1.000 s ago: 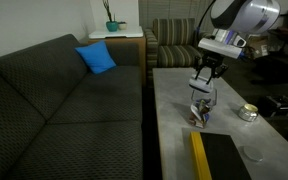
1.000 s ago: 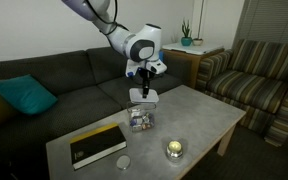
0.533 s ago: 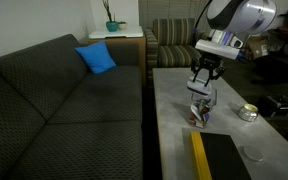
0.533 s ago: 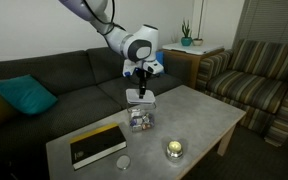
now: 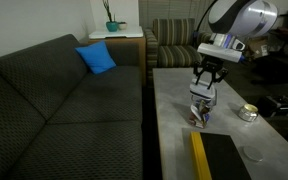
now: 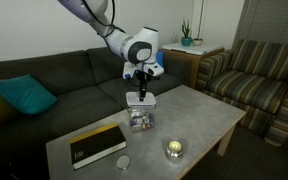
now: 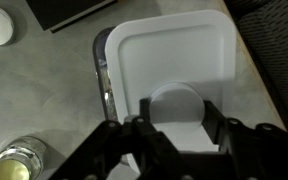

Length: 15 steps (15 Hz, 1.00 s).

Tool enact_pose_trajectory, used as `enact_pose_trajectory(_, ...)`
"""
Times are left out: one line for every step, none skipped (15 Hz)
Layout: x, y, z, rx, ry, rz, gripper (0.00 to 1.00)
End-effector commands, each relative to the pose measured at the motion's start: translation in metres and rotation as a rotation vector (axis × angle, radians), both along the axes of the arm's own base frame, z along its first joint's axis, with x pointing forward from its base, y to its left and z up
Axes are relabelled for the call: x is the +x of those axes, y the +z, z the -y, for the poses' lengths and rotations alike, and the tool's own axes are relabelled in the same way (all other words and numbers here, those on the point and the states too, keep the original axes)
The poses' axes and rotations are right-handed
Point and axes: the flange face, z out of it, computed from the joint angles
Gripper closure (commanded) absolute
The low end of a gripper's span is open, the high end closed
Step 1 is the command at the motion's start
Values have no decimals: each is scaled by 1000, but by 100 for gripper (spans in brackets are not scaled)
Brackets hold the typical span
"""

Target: Place the lid on the container and push the button

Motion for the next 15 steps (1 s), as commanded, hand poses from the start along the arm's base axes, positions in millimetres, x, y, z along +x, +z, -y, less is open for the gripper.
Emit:
enact_pose_trajectory(-6, 1, 9, -21, -15, -18, 71)
enact_pose_trajectory(-7, -1, 11, -28, -14, -19, 71)
enact_pose_trajectory(-8, -2, 13, -31, -16, -24, 71)
enact_pose_trajectory(-9, -3, 15, -32, -20, -27, 71)
enact_pose_trajectory(-10, -4, 16, -36, -23, -30, 71)
enact_pose_trajectory(-11, -4, 17, -39, -25, -34, 71)
enact_pose_trajectory(-12, -5, 19, -44, -27, -38, 71)
enact_pose_trajectory(-14, -6, 20, -52, -26, -46, 71)
enact_pose_trajectory(-16, -7, 21, -62, -24, -54, 71)
enact_pose_trajectory(-17, -8, 22, -68, -24, -59, 71)
enact_pose_trajectory(-18, -9, 23, -72, -20, -62, 71)
enact_pose_trajectory(-19, -10, 23, -76, -12, -62, 71)
enact_pose_trajectory(-19, -11, 22, -79, -4, -61, 71)
enact_pose_trajectory(-18, -13, 20, -80, 6, -61, 71)
enact_pose_trajectory(-17, -15, 17, -84, 14, -50, 71)
